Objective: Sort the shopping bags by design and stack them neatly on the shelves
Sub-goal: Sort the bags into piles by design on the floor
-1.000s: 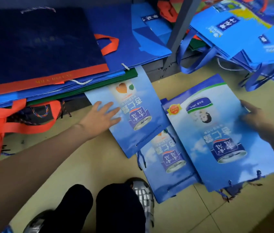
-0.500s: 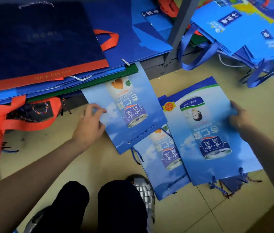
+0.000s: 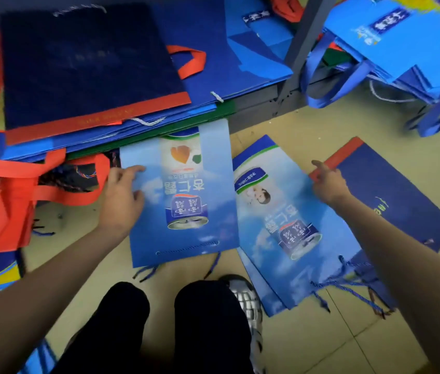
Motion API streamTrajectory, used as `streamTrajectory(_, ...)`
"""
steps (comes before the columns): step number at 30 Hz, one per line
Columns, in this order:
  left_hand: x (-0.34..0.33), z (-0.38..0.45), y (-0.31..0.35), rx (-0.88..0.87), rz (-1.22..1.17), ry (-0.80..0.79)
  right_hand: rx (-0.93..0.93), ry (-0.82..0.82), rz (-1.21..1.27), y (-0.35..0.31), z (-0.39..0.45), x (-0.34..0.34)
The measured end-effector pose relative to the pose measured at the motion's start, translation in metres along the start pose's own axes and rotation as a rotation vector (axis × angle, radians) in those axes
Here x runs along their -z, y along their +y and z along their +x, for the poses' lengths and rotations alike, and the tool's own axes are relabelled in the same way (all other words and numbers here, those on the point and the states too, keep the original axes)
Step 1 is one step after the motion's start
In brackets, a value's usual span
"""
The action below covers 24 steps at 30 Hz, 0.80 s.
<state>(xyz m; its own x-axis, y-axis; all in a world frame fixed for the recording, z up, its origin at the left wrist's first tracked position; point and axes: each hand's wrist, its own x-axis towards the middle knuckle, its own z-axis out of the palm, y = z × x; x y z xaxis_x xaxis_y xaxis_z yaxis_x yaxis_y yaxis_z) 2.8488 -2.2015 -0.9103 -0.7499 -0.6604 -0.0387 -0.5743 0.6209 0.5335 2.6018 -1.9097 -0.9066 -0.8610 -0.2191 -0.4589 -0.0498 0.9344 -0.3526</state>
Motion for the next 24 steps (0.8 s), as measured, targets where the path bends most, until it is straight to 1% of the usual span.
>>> streamTrajectory(1, -0.002, -0.004, 0.003, 0.018, -0.012, 0.003, 0.025, 0.005, 0.003, -0.008, 0.003, -0.003)
streamTrajectory(2, -0.003, -0.008, 0.006, 0.038, -0.029, 0.004, 0.051, 0.002, 0.06, -0.016, 0.006, -0.005)
streamTrajectory(3, -0.006, -0.011, 0.008, 0.06, -0.043, 0.005, 0.077, -0.018, 0.168, -0.024, 0.008, -0.007)
streamTrajectory(6, -0.013, -0.017, 0.017, 0.113, -0.056, 0.042, 0.144, -0.153, 0.51, -0.053, 0.001, -0.016)
streamTrajectory(10, -0.012, -0.017, 0.032, 0.212, -0.129, 0.031, 0.167, -0.352, 0.72, -0.097, -0.013, -0.05)
streamTrajectory(11, -0.011, -0.016, 0.035, 0.25, -0.154, 0.032, 0.153, -0.358, 0.778, -0.107, -0.016, -0.059)
streamTrajectory(12, -0.01, -0.015, 0.039, 0.306, -0.187, 0.029, 0.153, -0.324, 0.816, -0.115, -0.016, -0.067)
streamTrajectory(14, -0.01, -0.017, 0.056, 0.411, -0.262, -0.045, 0.211, -0.171, 0.778, -0.124, -0.01, -0.07)
streamTrajectory(16, -0.017, -0.027, 0.079, 0.429, -0.345, -0.193, 0.269, -0.036, 0.648, -0.119, 0.005, -0.048)
streamTrajectory(17, -0.022, -0.031, 0.09, 0.428, -0.388, -0.273, 0.281, -0.014, 0.584, -0.109, 0.011, -0.027)
streamTrajectory(19, -0.03, -0.03, 0.099, 0.384, -0.392, -0.389, 0.267, -0.043, 0.518, -0.08, 0.02, 0.019)
streamTrajectory(21, -0.032, -0.017, 0.095, 0.341, -0.254, -0.442, 0.265, -0.063, 0.418, -0.044, 0.021, 0.053)
streamTrajectory(24, -0.035, -0.003, 0.083, 0.401, -0.165, -0.46, 0.231, -0.068, 0.207, 0.004, 0.025, 0.051)
